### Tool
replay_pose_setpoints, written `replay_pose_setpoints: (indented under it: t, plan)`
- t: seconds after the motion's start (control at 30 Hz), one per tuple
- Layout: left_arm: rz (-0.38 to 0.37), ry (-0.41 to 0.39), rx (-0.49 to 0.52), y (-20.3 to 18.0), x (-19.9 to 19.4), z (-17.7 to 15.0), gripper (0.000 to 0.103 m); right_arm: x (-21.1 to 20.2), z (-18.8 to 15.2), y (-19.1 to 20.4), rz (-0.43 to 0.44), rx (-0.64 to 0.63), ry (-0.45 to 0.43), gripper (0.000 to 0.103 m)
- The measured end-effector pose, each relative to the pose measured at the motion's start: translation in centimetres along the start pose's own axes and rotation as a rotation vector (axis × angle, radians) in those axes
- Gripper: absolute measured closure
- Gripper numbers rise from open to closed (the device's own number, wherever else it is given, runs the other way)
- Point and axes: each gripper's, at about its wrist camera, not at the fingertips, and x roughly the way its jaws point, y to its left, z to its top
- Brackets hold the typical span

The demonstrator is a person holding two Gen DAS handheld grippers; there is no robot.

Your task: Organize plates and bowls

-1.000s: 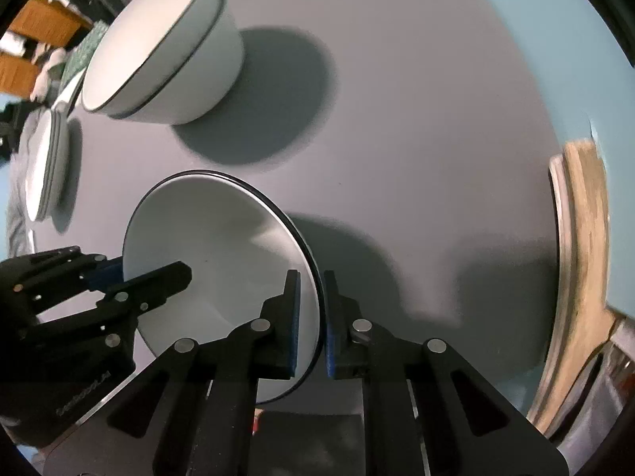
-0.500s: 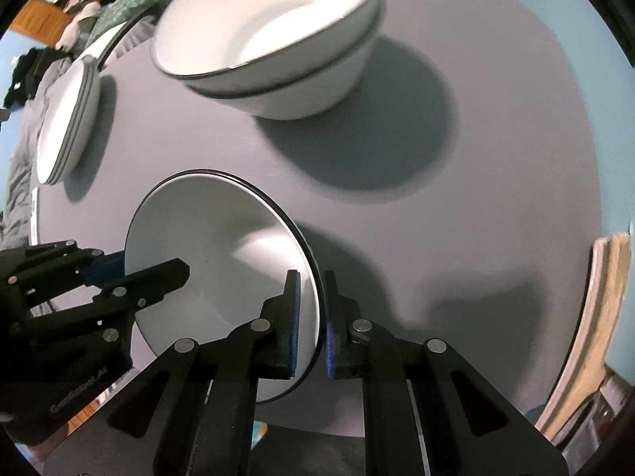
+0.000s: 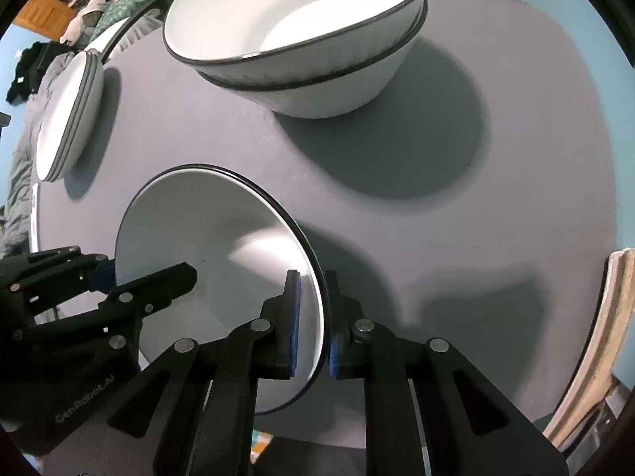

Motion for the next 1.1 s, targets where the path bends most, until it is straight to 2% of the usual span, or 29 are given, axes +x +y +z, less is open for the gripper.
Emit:
replay_pose_setpoints:
  t: [0.1,0.37,0.63,0.87,1.1]
  plan:
    - [-0.001,0.002,-0.001,1.3,-0.4,0.5,0.087,-0.3,-0.2,0.1,-0.019,-0.01,-0.007,0.095]
    - [0.006,0.012,0.003,2.0,-1.2,1.0,0.087,-2.1,-0.4,0.2,-0.002,0.016,-0.02,0.095]
    - [0.001,-0.029,0.034,1.2,-3.9,2.1,0.087,-4.4,-0.1,-0.2,0.003,0.045,-0.045,0.095]
    - [0.006,-0.012,0.043,1.3,-3.2,3.3,0.087,-3.1,0.0,-1.3,0.016,0.084,-0.031,0.095]
    - [-0.021,-0.05,0.05,1.2,-6.1,3.2,0.087,-5.1,-0.4,-1.5,0.04,0.11,-0.046,0.095]
